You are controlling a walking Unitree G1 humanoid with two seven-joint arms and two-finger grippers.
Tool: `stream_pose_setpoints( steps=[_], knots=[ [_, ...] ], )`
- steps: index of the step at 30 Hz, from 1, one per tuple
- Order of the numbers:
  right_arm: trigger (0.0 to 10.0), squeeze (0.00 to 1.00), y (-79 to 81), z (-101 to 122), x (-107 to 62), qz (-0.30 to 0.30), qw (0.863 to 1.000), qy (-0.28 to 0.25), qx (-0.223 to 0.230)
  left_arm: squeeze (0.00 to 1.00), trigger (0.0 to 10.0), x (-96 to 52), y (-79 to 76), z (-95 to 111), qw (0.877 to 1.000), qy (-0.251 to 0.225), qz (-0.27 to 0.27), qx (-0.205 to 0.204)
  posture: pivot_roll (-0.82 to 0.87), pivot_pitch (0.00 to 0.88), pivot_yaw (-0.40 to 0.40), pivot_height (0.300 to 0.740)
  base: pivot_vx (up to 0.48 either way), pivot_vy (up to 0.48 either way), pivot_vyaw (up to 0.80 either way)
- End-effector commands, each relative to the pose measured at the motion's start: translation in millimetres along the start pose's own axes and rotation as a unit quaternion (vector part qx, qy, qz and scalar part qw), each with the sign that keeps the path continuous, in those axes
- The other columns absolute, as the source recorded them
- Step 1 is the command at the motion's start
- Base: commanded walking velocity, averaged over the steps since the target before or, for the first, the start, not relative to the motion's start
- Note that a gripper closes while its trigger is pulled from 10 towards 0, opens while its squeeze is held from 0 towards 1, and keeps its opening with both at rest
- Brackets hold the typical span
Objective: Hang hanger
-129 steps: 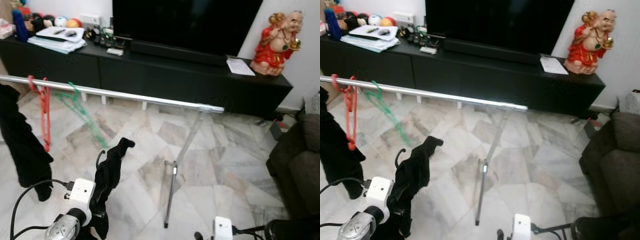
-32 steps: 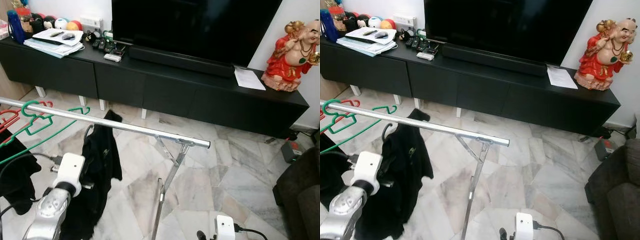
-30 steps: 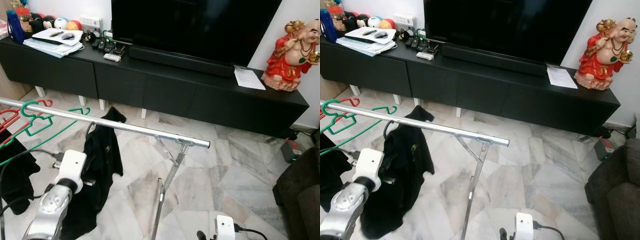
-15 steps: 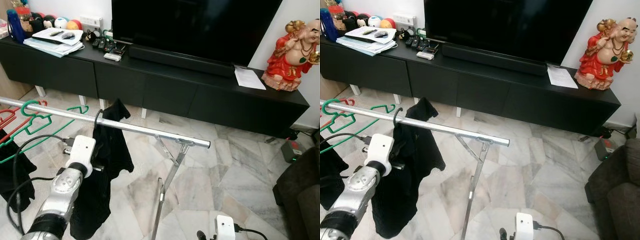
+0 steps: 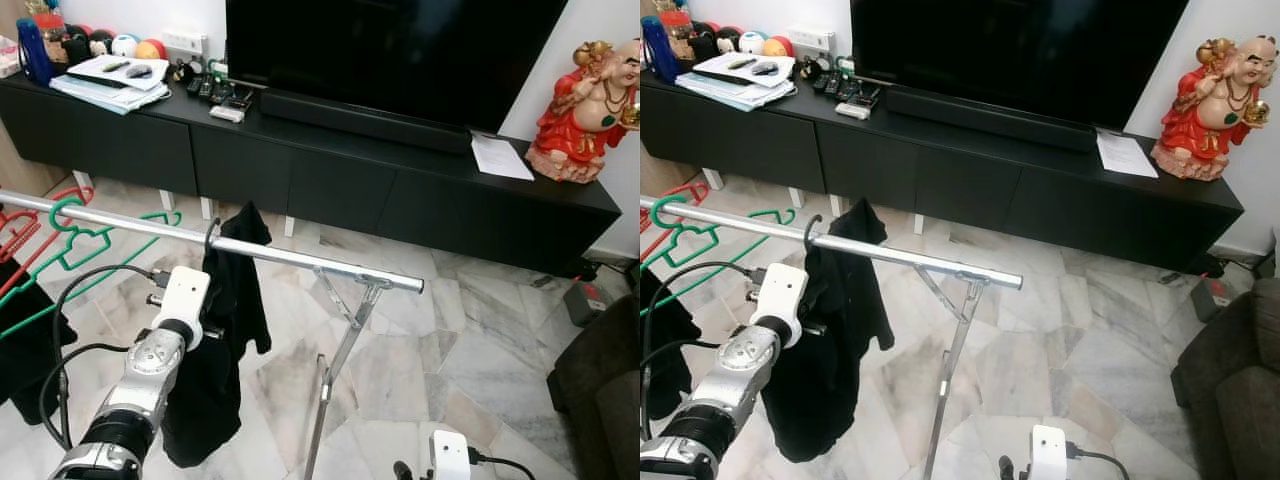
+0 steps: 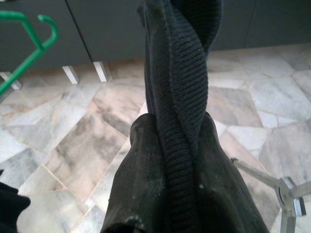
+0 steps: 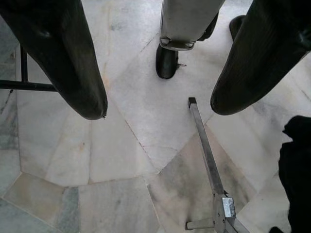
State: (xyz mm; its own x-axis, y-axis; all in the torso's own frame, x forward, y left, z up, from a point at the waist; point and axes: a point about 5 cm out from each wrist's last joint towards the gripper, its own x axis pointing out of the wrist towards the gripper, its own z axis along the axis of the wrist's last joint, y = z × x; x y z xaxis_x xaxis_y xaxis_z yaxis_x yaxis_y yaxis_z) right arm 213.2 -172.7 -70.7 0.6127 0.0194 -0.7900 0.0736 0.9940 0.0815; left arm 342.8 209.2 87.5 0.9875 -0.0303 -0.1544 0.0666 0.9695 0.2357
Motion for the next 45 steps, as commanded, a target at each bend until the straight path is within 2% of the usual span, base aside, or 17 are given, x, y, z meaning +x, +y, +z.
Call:
stream_pose_setpoints(
  steps=[1,7,13,14,15,16,17,18,19,20,22,23,24,26,37,45],
  knots=[
    [10.0,0.00,-5.8,-3.7,-1.0,-0.008,1.000,0.009,0.004,0.00,10.0,3.1,-4.5,2.7,1.000,0.005,-0.006,0.005,0.05,0.099,-0.129,0.740,0.000,0.000,0.00],
    [10.0,0.00,-5.9,-3.5,-1.0,-0.008,1.000,0.009,0.004,0.00,10.0,1.6,-6.0,-3.7,1.000,0.021,-0.008,0.012,0.05,0.102,-0.129,0.740,0.000,0.000,0.00],
    [10.0,0.00,-5.8,-2.7,-0.9,-0.007,1.000,0.007,0.006,0.00,10.0,-0.2,-4.6,-6.9,1.000,0.023,0.004,-0.005,0.05,0.110,-0.129,0.740,0.000,0.000,0.00],
    [10.0,0.00,-5.7,-2.7,-0.9,-0.007,1.000,0.007,0.007,0.06,10.0,-1.1,-3.4,-7.2,1.000,0.021,0.009,-0.014,0.05,0.111,-0.129,0.740,0.000,0.000,0.00],
    [10.0,0.00,-5.6,-2.7,-0.9,-0.007,1.000,0.007,0.007,0.42,10.0,-1.5,-2.9,-7.0,1.000,0.019,0.010,-0.014,0.05,0.112,-0.128,0.740,0.000,0.000,0.00],
    [10.0,0.00,-5.5,-2.7,-0.9,-0.007,1.000,0.007,0.007,0.46,10.0,-1.7,-2.5,-6.7,1.000,0.017,0.011,-0.014,0.05,0.113,-0.128,0.740,0.000,0.000,0.00],
    [10.0,0.00,-5.4,-2.7,-0.8,-0.007,1.000,0.007,0.006,0.67,10.0,-2.2,-2.1,-6.0,1.000,0.012,0.011,-0.016,0.05,0.113,-0.128,0.740,0.000,0.000,0.00],
    [10.0,0.00,-5.3,-2.8,-0.8,-0.007,1.000,0.007,0.007,0.73,10.0,-2.4,-1.8,-5.6,1.000,0.010,0.012,-0.016,0.05,0.114,-0.127,0.740,0.000,0.000,0.00],
    [10.0,0.00,-5.1,-2.8,-0.8,-0.007,1.000,0.007,0.008,0.73,10.0,-2.6,-1.5,-5.1,1.000,0.008,0.012,-0.017,0.05,0.114,-0.127,0.740,0.000,0.000,0.00],
    [10.0,0.00,-5.0,-2.8,-0.8,-0.007,1.000,0.007,0.008,0.81,10.0,-2.8,-1.2,-4.4,1.000,0.005,0.012,-0.017,0.05,0.114,-0.126,0.740,0.000,0.000,0.00],
    [10.0,0.00,-4.8,-2.8,-0.8,-0.007,1.000,0.007,0.008,0.82,10.0,-3.2,-0.1,-2.8,1.000,-0.002,0.014,-0.017,0.05,0.116,-0.124,0.740,0.000,0.000,0.00],
    [10.0,0.00,-4.6,-2.8,-0.8,-0.007,1.000,0.007,0.009,0.90,10.0,-3.4,0.7,-2.0,1.000,-0.005,0.014,-0.018,0.05,0.116,-0.123,0.740,0.000,0.000,0.00],
    [10.0,0.00,-4.6,-2.8,-0.8,-0.007,1.000,0.007,0.009,0.90,10.0,-3.4,0.7,-2.0,1.000,-0.005,0.014,-0.018,0.05,0.116,-0.123,0.740,0.000,0.000,0.00],
    [10.0,0.00,-4.4,-2.9,-0.7,-0.007,1.000,0.006,0.009,0.97,10.0,-3.9,1.4,-0.1,1.000,-0.012,0.015,-0.020,0.05,0.115,-0.122,0.740,0.000,0.000,0.00],
    [10.0,0.00,-4.0,-3.7,-0.8,-0.007,1.000,0.006,0.012,0.95,10.0,-11.7,4.2,6.1,0.999,-0.041,0.007,-0.020,0.05,0.100,-0.111,0.740,0.000,0.000,0.00],
    [10.0,0.00,-4.4,-4.9,-1.1,-0.008,1.000,0.006,0.013,0.94,10.0,-33.8,13.0,16.2,0.995,-0.093,-0.002,-0.029,0.05,0.087,-0.106,0.740,0.000,0.000,0.00]
  ],
)
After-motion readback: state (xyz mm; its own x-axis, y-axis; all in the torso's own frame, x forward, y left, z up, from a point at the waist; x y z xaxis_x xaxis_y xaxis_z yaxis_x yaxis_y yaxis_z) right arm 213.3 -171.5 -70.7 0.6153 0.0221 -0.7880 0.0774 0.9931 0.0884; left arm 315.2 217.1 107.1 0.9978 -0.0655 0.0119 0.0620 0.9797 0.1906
